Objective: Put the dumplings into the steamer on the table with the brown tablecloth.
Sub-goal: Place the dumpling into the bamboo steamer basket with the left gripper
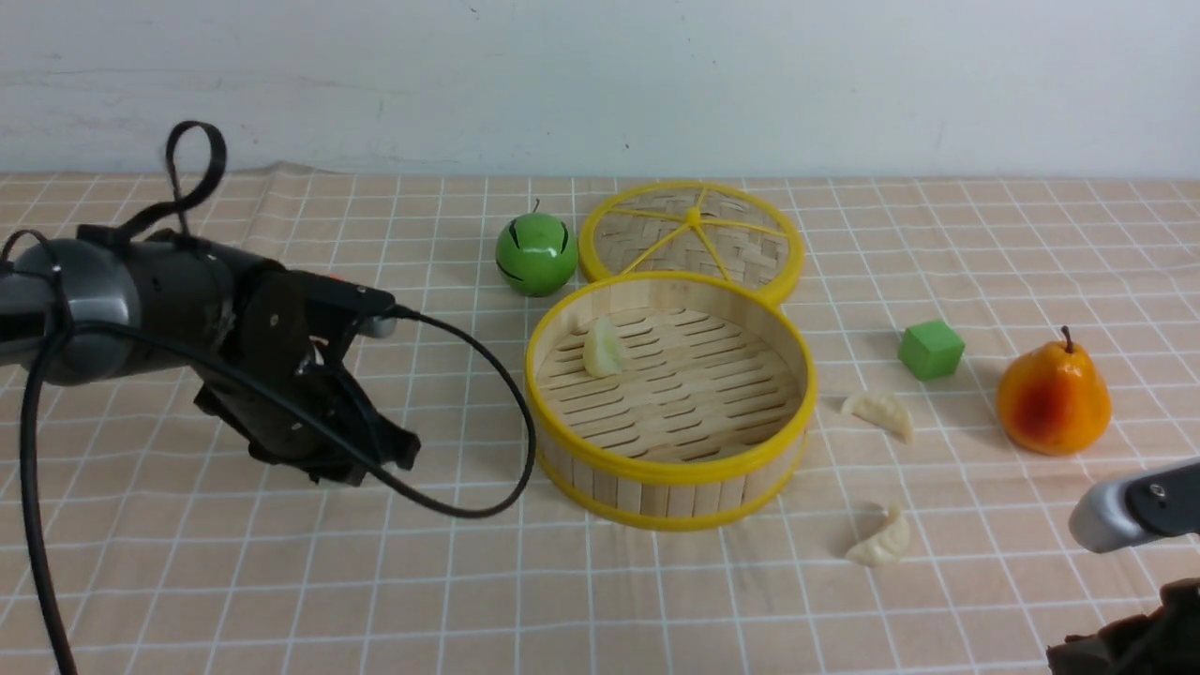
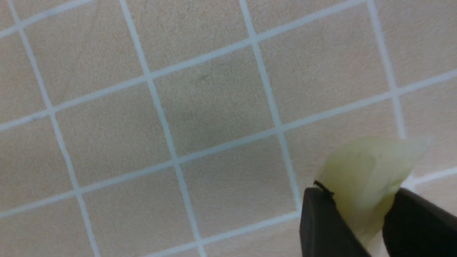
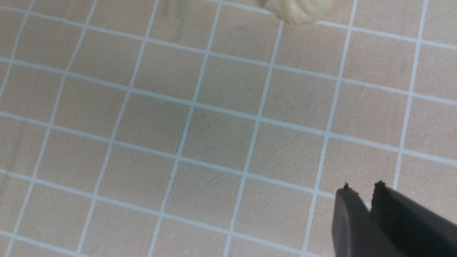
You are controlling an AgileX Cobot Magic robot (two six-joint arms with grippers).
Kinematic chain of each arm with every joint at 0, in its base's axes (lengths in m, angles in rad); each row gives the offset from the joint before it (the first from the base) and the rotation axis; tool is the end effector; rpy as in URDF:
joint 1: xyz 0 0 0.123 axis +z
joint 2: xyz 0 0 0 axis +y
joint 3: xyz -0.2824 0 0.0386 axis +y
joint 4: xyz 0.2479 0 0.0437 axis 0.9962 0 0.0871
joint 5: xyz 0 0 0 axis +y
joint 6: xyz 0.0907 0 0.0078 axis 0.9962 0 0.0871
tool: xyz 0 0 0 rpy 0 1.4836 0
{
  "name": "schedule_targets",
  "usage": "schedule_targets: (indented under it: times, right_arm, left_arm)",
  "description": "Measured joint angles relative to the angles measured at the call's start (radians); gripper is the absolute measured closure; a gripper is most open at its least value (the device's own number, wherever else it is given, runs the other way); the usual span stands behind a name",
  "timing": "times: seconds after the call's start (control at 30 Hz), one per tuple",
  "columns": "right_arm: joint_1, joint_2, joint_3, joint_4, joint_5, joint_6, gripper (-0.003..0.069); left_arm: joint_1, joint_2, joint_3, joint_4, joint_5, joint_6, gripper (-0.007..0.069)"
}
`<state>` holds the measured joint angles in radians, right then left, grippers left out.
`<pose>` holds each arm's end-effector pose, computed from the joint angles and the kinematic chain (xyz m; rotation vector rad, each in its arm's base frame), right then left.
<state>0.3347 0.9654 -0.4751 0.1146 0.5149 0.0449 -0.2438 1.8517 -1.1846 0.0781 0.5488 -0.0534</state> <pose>0.1547 0.0593 0.2269 -0.2614 2.4907 0.2708 0.3659 -0.0872 0.1824 0.3334 2.6758 -0.0154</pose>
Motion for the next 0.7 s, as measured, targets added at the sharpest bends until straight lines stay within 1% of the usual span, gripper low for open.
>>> schedule_targets:
  times: [0.07, 0.1, 0.13, 0.2, 0.3, 0.33, 0.4, 0.47, 0.57, 0.7]
  right_arm:
    - [0.000, 0.000, 0.000, 0.001, -0.001, 0.000, 0.0562]
    - [0.000, 0.000, 0.000, 0.001, -0.001, 0.000, 0.0561]
    - [0.000, 0.000, 0.000, 0.002, -0.002, 0.000, 0.0560]
    - [0.000, 0.000, 0.000, 0.003, -0.005, 0.000, 0.0557]
    - [0.000, 0.000, 0.000, 0.003, -0.013, 0.000, 0.0553]
    - [0.000, 0.000, 0.000, 0.003, -0.014, 0.000, 0.0553]
    - [0.000, 0.000, 0.000, 0.003, -0.019, 0.000, 0.0552]
    - [0.000, 0.000, 0.000, 0.008, -0.020, 0.000, 0.0550]
    - [0.000, 0.000, 0.000, 0.023, -0.020, 0.000, 0.0547]
    - [0.000, 0.000, 0.000, 0.045, -0.020, 0.000, 0.0543]
  left_arm:
    - [-0.009, -0.064, 0.000, -0.147, 0.004, 0.010, 0.0408]
    - [-0.017, -0.079, -0.001, -0.186, 0.008, 0.023, 0.0408]
    - [-0.037, -0.108, -0.007, -0.278, 0.012, 0.053, 0.0408]
    - [-0.090, -0.128, -0.028, -0.392, 0.015, 0.115, 0.0408]
    - [-0.179, -0.121, -0.081, -0.526, 0.007, 0.199, 0.0408]
    - [-0.185, -0.118, -0.081, -0.533, 0.007, 0.203, 0.0408]
    - [-0.252, -0.067, -0.136, -0.574, -0.029, 0.237, 0.0408]
    - [-0.279, -0.015, -0.171, -0.569, -0.052, 0.244, 0.0408]
    - [-0.285, 0.050, -0.210, -0.548, -0.061, 0.242, 0.0408]
    - [-0.286, 0.128, -0.257, -0.490, -0.072, 0.230, 0.0408]
